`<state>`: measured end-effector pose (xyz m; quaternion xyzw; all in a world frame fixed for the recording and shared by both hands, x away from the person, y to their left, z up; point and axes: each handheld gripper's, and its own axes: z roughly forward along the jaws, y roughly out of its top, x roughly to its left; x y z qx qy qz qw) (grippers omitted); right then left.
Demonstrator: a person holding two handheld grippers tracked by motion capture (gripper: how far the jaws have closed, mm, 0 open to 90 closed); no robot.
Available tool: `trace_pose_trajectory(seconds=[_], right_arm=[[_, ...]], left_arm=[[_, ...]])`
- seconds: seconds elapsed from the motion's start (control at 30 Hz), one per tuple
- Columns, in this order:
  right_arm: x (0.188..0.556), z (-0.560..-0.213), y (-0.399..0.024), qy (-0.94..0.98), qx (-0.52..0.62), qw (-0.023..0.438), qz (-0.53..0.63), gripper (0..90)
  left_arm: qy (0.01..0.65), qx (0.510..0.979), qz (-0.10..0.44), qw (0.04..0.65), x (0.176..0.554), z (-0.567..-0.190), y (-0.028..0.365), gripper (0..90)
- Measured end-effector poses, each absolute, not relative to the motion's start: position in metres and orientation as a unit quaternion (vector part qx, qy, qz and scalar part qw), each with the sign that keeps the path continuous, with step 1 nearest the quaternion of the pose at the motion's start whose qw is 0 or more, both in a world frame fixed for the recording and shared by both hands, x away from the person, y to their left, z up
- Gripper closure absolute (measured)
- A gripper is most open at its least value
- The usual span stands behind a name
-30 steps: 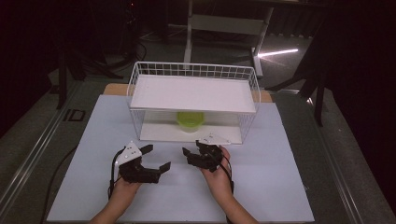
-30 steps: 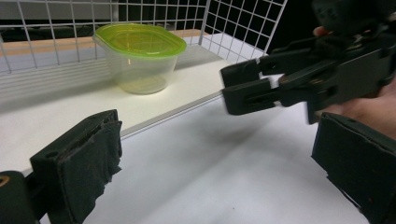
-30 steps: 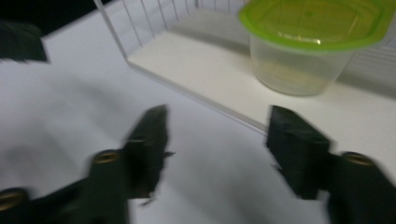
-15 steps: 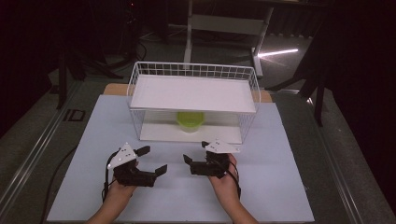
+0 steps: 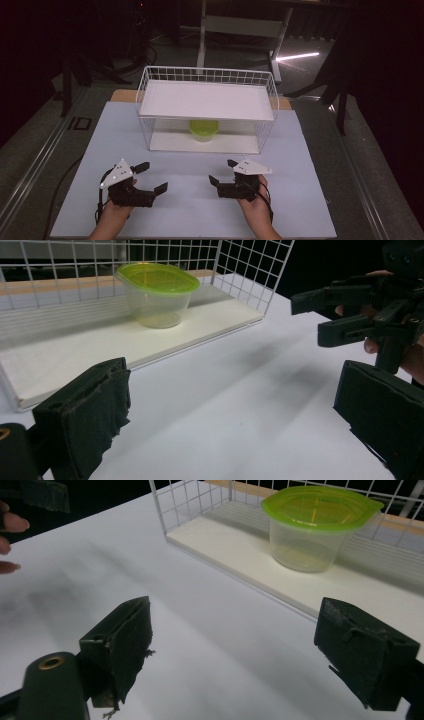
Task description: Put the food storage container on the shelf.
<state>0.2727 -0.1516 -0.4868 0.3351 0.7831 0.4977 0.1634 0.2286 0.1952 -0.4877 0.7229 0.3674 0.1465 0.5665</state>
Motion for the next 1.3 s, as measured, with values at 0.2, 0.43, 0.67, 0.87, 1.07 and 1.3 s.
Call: trace_pose_trajectory(seconds=[0.2,0.43,0.67,0.87,1.07,1.3], right_arm=[[0.263,-0.487,-0.165,0.784,0.334,0.161,0.497,15.4],[0.255,-0.484,-0.182,0.780,0.337,0.166,0.500,15.4],[0.249,-0.484,-0.195,0.780,0.345,0.163,0.497,15.5],[0.243,-0.481,-0.209,0.773,0.351,0.177,0.497,15.5],[0.240,-0.485,-0.223,0.775,0.361,0.181,0.486,15.5],[0.237,-0.492,-0.236,0.782,0.365,0.188,0.470,15.5]], left_arm=[[0.370,0.725,0.151,0.561,0.218,-0.491,0.205,2.4],[0.385,0.725,0.153,0.550,0.210,-0.498,0.220,2.4],[0.385,0.728,0.153,0.546,0.201,-0.498,0.229,2.4],[0.386,0.730,0.159,0.541,0.194,-0.496,0.237,2.4],[0.395,0.730,0.157,0.536,0.189,-0.502,0.245,2.4],[0.403,0.721,0.158,0.541,0.190,-0.510,0.250,2.4]])
